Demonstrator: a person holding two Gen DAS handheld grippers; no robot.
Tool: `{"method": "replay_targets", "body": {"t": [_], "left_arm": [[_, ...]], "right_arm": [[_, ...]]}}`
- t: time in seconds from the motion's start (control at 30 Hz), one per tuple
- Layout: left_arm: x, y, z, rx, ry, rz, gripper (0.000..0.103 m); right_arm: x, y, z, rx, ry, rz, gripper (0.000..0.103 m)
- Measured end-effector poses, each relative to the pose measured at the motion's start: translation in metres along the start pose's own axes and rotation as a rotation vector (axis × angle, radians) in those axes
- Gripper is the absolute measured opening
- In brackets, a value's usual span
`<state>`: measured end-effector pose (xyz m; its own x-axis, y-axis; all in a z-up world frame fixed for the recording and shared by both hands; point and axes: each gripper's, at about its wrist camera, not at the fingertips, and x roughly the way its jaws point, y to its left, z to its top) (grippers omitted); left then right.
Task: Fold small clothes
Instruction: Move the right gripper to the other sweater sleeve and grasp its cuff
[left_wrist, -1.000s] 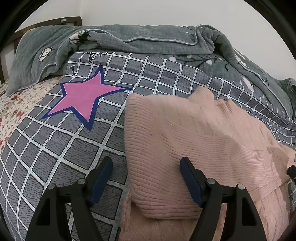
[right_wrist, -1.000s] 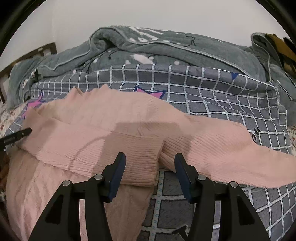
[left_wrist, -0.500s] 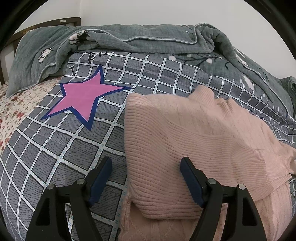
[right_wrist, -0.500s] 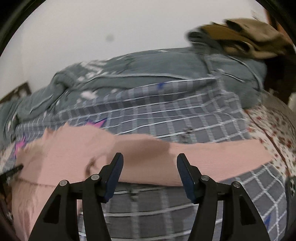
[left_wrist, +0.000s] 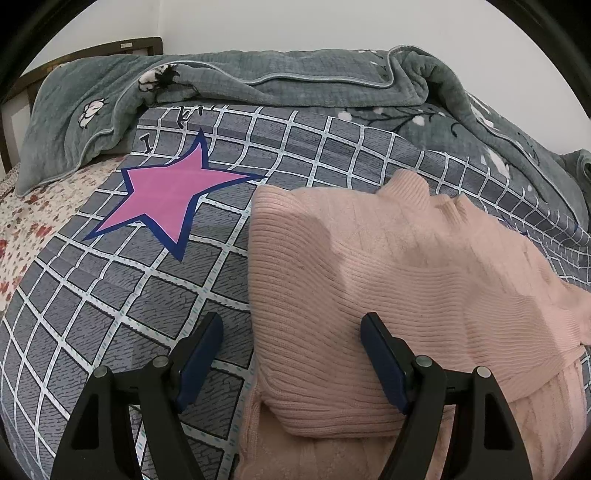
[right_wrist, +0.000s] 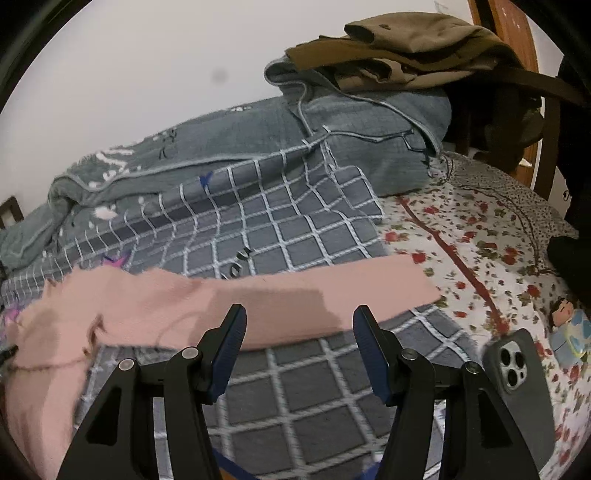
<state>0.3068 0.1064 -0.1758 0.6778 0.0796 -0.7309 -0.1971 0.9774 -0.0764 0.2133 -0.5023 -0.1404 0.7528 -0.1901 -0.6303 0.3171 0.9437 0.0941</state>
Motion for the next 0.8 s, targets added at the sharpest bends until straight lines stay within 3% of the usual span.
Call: {"method": "replay_targets", "body": {"t": [0.27,0.37,0.8], "left_arm": [[-0.001,-0.002,-0.001,0.006,-0.002,0.017,0.077],[-0.001,-0.002,-0.001,0.006,-0.002,0.017,0.077],[0.001,-0.006,0.000,0.015,0.005,0.031,0.078]], "right_arm": [[0.023,-0.026,-0.008,0.045,0.087,-0.012,0.059],[0.030,-0.031,-0.009,0.076,0.110,0.000,0.053],[0.053,-0.026,0.001,0.098,0.172,0.019,0.050]]}}
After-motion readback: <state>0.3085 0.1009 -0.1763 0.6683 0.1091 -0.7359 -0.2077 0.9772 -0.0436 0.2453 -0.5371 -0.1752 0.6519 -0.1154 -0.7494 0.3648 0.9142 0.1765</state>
